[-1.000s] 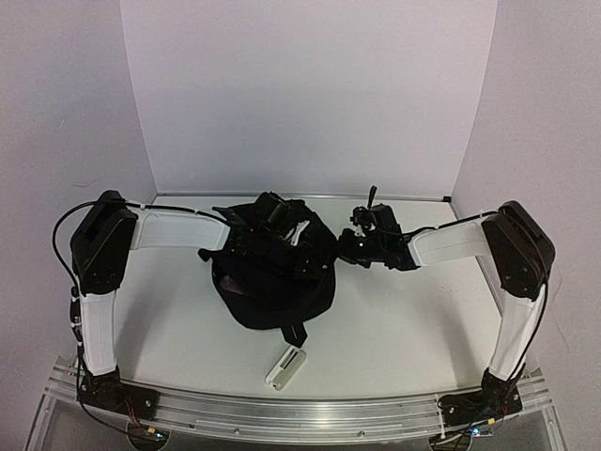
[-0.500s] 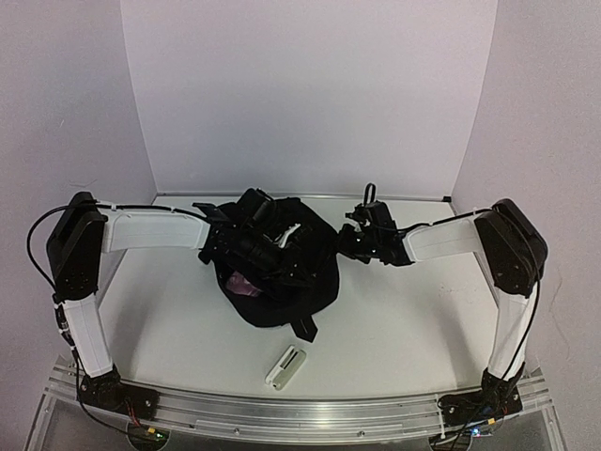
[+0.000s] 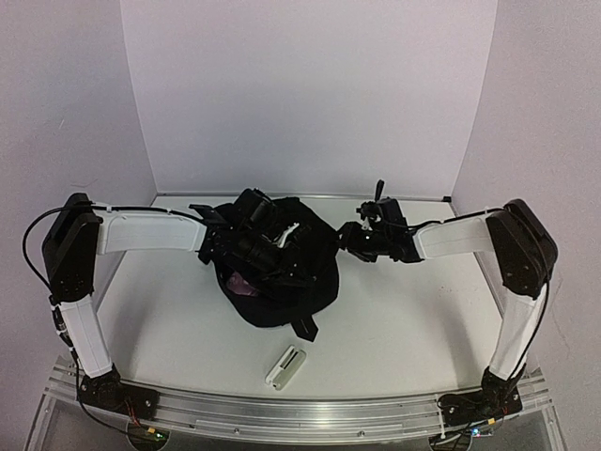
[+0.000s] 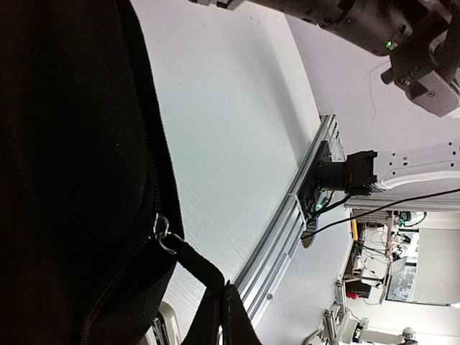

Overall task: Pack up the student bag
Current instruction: Zip the student bag at the center of the board.

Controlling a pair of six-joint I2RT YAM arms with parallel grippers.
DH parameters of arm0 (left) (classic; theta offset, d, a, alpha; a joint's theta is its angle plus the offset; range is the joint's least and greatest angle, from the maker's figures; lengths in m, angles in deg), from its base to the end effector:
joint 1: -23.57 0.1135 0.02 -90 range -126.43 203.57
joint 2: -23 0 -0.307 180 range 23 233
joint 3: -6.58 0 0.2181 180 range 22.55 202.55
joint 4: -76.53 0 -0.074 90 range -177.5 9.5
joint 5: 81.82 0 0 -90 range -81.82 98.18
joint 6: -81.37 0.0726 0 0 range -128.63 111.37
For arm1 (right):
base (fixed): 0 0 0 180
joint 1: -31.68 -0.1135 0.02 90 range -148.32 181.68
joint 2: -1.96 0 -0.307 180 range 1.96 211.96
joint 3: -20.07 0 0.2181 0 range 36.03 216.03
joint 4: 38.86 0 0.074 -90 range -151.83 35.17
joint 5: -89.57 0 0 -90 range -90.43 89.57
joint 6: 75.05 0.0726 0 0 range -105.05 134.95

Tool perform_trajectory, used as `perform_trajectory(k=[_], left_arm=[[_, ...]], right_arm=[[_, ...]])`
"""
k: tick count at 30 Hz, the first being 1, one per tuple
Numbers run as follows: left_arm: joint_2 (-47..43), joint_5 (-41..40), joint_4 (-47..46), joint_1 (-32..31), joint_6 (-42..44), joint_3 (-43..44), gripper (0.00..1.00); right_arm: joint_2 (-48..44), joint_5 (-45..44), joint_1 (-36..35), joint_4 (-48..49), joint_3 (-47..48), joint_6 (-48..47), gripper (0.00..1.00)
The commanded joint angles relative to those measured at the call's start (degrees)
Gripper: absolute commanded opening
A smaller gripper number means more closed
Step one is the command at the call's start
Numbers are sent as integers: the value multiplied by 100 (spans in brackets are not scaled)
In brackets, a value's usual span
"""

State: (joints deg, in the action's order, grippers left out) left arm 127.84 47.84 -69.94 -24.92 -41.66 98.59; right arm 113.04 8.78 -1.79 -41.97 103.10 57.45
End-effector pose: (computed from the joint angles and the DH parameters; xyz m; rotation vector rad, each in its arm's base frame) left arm 0.2310 -0.3309 0.2678 0.7341 2.5693 -1.4137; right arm 0.3669 0.2565 0.2220 0.0755 2.2578 0.9265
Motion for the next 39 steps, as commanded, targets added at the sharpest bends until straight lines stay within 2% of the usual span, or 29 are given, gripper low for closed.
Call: perform_trajectory(k=[1,7,12,20,29,32,36,39], left_arm=[[-111,438,-827,-55,-245,431,0],[-47,513,-688,-53,-82,922,0],[1,684,-449,-57,14,1181,0],[-42,767,-396,-54,-40,1065,0],[-94,733,-255,-55,55,1043,0],[-95,728,-182,-55,114,1053,0],[-119,730,63,-54,281,1054,0],[-172,711,387,-55,438,1041,0]], right_arm=[[-1184,683,-18,129,-701,179,58],[-2054,1202,-176,204,-1609,750,55],[-2459,1236,-414,319,-1889,1151,52],[-2341,1118,-659,538,-1871,1429,48],[-1878,1101,-787,838,-1676,1569,37],[-1719,1064,-807,934,-1629,1612,26],[-1668,749,-794,996,-1635,1654,4],[-1695,491,-692,990,-1671,1639,0]])
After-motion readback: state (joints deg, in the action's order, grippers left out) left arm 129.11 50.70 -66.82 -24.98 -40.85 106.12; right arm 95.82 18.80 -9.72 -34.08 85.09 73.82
